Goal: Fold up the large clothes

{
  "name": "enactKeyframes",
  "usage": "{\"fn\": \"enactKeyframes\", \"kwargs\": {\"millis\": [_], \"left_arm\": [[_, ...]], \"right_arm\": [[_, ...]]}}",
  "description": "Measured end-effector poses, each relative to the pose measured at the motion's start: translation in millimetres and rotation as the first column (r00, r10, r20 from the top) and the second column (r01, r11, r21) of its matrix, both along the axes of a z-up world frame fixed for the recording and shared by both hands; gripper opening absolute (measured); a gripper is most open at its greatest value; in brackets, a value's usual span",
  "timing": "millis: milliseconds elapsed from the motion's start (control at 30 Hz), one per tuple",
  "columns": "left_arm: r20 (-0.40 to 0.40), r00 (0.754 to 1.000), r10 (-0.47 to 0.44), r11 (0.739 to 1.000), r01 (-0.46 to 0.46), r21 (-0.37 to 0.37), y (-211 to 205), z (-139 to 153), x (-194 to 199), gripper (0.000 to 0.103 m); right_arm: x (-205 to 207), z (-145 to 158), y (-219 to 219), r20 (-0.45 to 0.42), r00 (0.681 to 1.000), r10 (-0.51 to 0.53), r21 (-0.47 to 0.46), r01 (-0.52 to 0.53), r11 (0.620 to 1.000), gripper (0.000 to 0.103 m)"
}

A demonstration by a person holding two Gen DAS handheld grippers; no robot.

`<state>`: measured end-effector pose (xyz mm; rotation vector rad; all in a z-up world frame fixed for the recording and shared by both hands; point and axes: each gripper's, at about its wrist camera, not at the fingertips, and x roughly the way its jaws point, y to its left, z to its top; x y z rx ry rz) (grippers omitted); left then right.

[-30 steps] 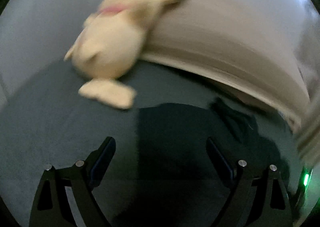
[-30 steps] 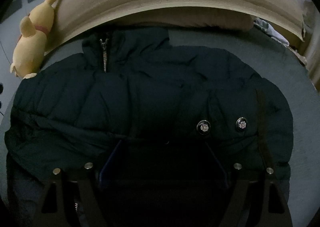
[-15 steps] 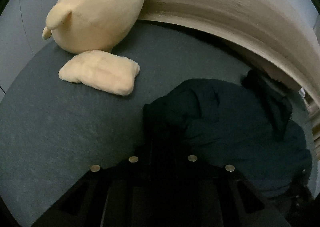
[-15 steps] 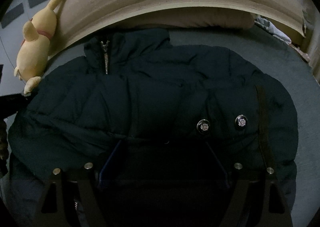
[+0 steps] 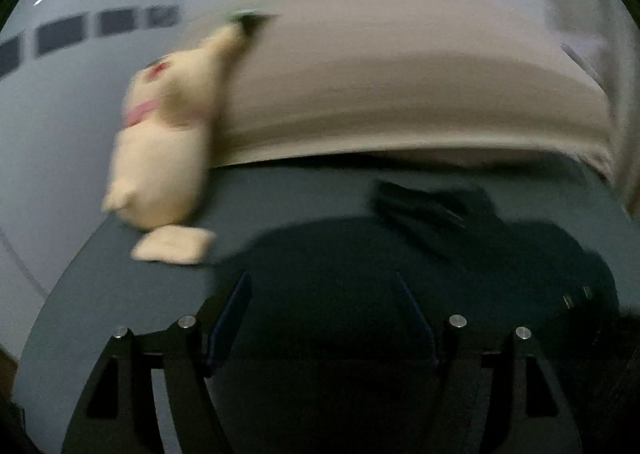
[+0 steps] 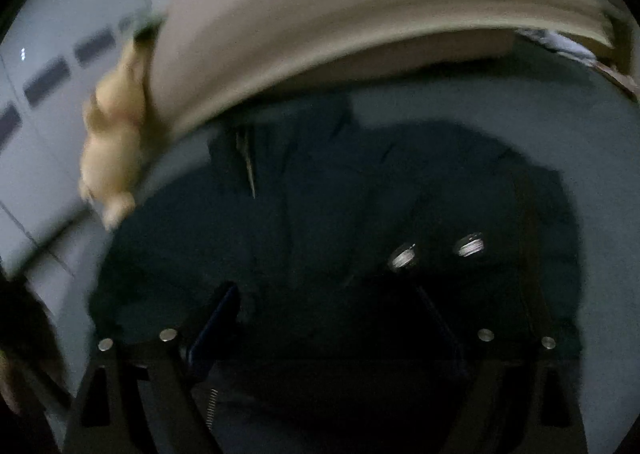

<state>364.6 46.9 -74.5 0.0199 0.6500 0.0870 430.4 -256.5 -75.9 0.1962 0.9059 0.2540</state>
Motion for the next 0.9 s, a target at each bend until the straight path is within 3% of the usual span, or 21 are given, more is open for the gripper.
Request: {"fn": "enactKeyframes", "kwargs": {"millis": [100, 200, 267, 433, 567, 633, 767, 900], "left_arm": [[-0.054, 0.998, -0.039, 0.997, 0.043, 0.066, -33, -27, -2, 0.074], [-0.153, 0.988, -0.012, 0.995, 0.026, 0.092, -39, -56, 5, 0.074], [-0.149, 0.989, -0.008, 0.996, 0.021, 0.085, -37, -60, 2, 0.076], [-0.172, 0.985, -0.003, 0.994, 0.023, 0.111, -43, -68, 10, 0.077], [-0.174, 0.984, -0.043, 0.995, 0.057, 0.079, -41, -55, 1, 0.077], [-0.155, 0.985, -0.075, 0.994, 0.086, 0.065, -33, -45, -11, 0.077], [-0.090, 0.991, -0.102, 0.995, 0.103, 0.011, 4, -18, -64, 0.077], [-0.103, 0.994, -0.044, 0.998, 0.040, -0.041, 49, -11, -118, 0.077]], "right_arm": [[-3, 8, -18, -0.019, 1.000, -0.008, 0.054, 0.009, 0.998, 0.093], [-5, -5, -14, -0.041, 0.999, 0.009, -0.045, -0.011, 0.999, 0.093], [-2, -25, -13, -0.089, 0.996, 0.019, -0.081, -0.026, 0.996, 0.093], [2, -41, -4, -0.071, 0.997, 0.016, -0.158, -0.027, 0.987, 0.095], [2, -33, -2, -0.080, 0.997, 0.011, -0.166, -0.025, 0.986, 0.095], [-8, -18, -7, -0.039, 0.999, 0.001, -0.147, -0.007, 0.989, 0.095], [-42, 13, -29, 0.011, 1.000, 0.003, -0.088, -0.002, 0.996, 0.095], [-86, 23, -54, 0.004, 1.000, -0.023, -0.055, 0.024, 0.998, 0.095]]}}
